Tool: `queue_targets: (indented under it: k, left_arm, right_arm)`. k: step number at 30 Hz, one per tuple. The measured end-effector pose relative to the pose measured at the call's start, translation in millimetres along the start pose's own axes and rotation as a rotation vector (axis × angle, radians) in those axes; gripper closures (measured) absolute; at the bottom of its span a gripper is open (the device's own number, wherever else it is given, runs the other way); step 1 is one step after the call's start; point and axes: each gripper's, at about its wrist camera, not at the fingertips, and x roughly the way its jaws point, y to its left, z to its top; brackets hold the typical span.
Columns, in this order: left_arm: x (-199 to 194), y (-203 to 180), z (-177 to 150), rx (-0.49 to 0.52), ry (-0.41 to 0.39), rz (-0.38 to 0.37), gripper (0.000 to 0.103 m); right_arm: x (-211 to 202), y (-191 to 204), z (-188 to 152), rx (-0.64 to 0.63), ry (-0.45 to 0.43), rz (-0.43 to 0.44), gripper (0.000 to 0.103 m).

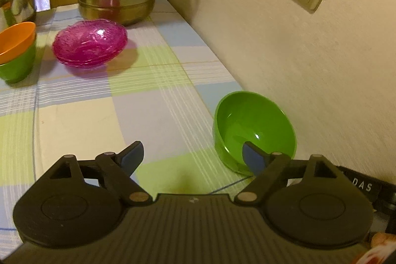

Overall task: Organize plates and bowls
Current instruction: 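Move both grippers to the rim of the large green bowl, then close both grippers on the large green bowl rim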

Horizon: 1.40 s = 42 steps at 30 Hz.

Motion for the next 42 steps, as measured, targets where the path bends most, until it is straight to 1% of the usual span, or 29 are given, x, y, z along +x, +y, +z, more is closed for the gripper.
queue_targets:
  k: [8,10,11,12,15,19,21,22,24,27,31,35,38,42]
  left_arm:
    - [40,-7,12,0.009,0.048,-0.025,0.017]
    - [51,-8,15,0.003,0.058,-0.031,0.023]
    - [55,-8,17,-0.002,0.063,-0.033,0.028]
    - [60,-9,18,0.000,0.070,-0.036,0.031]
    - [72,-12,22,0.013,0.079,-0.043,0.036]
    - [85,-14,25,0.027,0.098,-0.060,0.040]
    - [91,-15,25,0.033,0.108,-0.065,0.048]
    - [94,-15,25,0.034,0.115,-0.070,0.050]
    - [99,-15,25,0.037,0.123,-0.072,0.058]
    - [105,-15,25,0.049,0.132,-0.079,0.065]
    - [114,-14,25,0.044,0.148,-0.096,0.069]
    - [118,-15,25,0.053,0.156,-0.103,0.078]
    - [121,-15,25,0.053,0.157,-0.102,0.081]
    - [122,-17,25,0.058,0.159,-0.104,0.086]
  right_arm:
    - [24,-6,9,0.006,0.025,0.005,0.034]
    - [30,-6,10,0.006,0.026,-0.001,0.034]
    - [33,-6,11,0.005,0.028,-0.004,0.034]
    - [36,-6,12,0.006,0.030,-0.004,0.035]
    - [45,-5,15,0.005,0.040,-0.002,0.042]
    - [57,-3,19,0.003,0.052,-0.010,0.048]
    - [62,-2,21,0.003,0.058,-0.013,0.050]
    - [65,-2,22,0.002,0.061,-0.014,0.052]
    - [69,-2,23,0.003,0.066,-0.014,0.054]
    - [76,-3,25,0.006,0.076,-0.015,0.059]
    - [84,-4,27,0.015,0.093,-0.014,0.066]
    - [88,-5,27,0.020,0.102,-0.014,0.068]
    - [92,-5,27,0.020,0.112,-0.012,0.071]
    - [97,-6,28,0.025,0.130,0.003,0.081]
